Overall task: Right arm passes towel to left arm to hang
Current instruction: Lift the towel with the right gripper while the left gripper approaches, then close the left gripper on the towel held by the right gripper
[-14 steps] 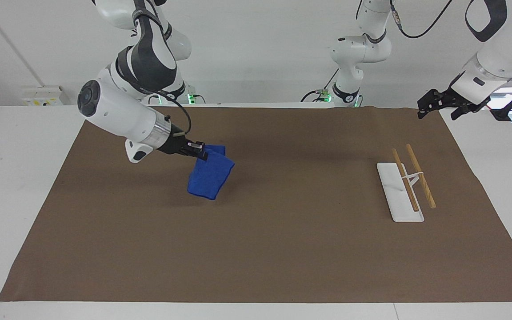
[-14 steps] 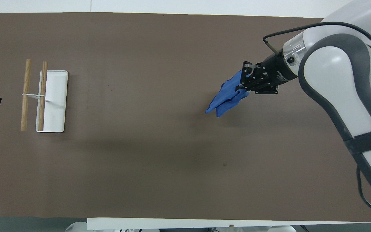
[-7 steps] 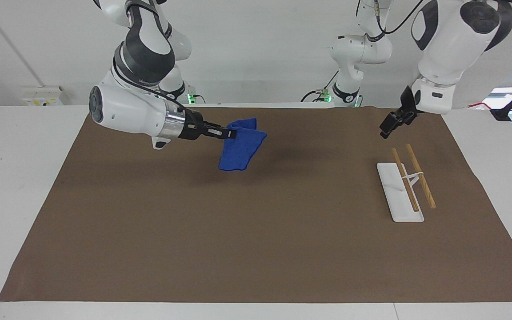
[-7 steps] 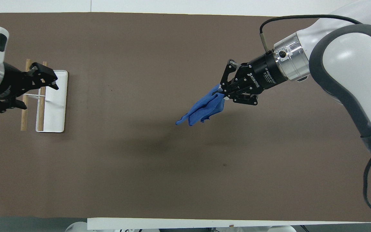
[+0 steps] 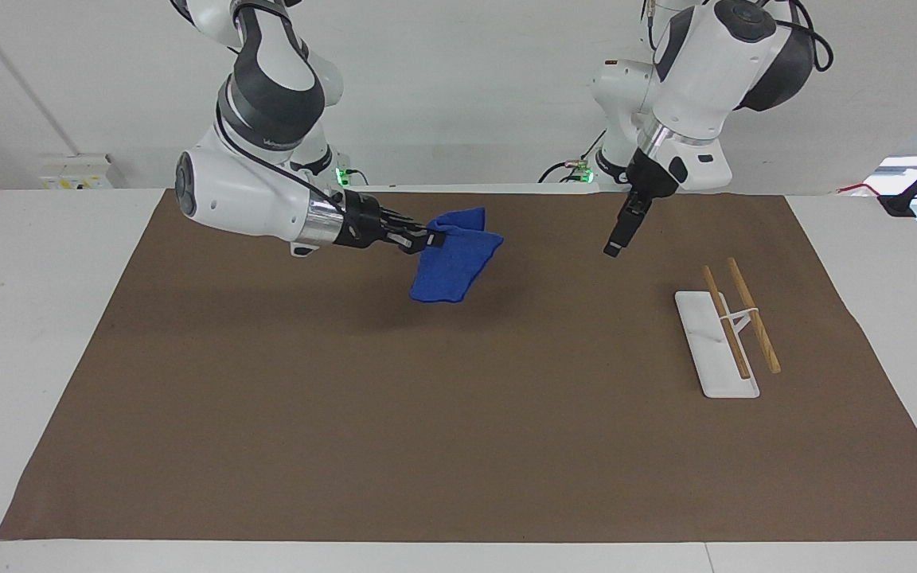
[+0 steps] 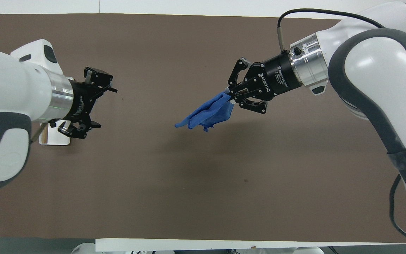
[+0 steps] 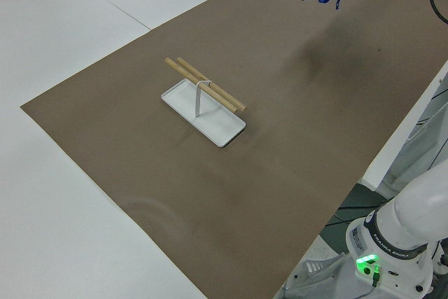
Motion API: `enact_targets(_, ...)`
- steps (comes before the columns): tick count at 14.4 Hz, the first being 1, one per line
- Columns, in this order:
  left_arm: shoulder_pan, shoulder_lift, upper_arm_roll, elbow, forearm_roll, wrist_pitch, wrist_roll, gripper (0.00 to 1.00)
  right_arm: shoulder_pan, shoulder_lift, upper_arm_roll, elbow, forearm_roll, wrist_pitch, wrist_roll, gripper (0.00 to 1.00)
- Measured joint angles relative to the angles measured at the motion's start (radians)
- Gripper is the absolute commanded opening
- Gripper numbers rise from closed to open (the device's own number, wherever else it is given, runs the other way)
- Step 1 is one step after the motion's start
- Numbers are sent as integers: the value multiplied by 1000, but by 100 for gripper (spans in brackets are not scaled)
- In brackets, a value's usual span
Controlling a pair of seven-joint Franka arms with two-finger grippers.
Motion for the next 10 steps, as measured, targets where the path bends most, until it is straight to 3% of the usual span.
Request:
enact_targets(4, -95, 26, -2, -30, -21, 49, -161, 98, 27, 0, 0, -9, 15, 40, 43, 0)
enact_targets(8, -104, 54, 4, -70, -67, 136, -229, 94, 27, 0, 0, -12, 27, 48, 46, 0)
enact_targets(10, -104, 79, 6, -72, -86, 161, -251, 85, 27, 0, 0, -12, 27, 49, 46, 0)
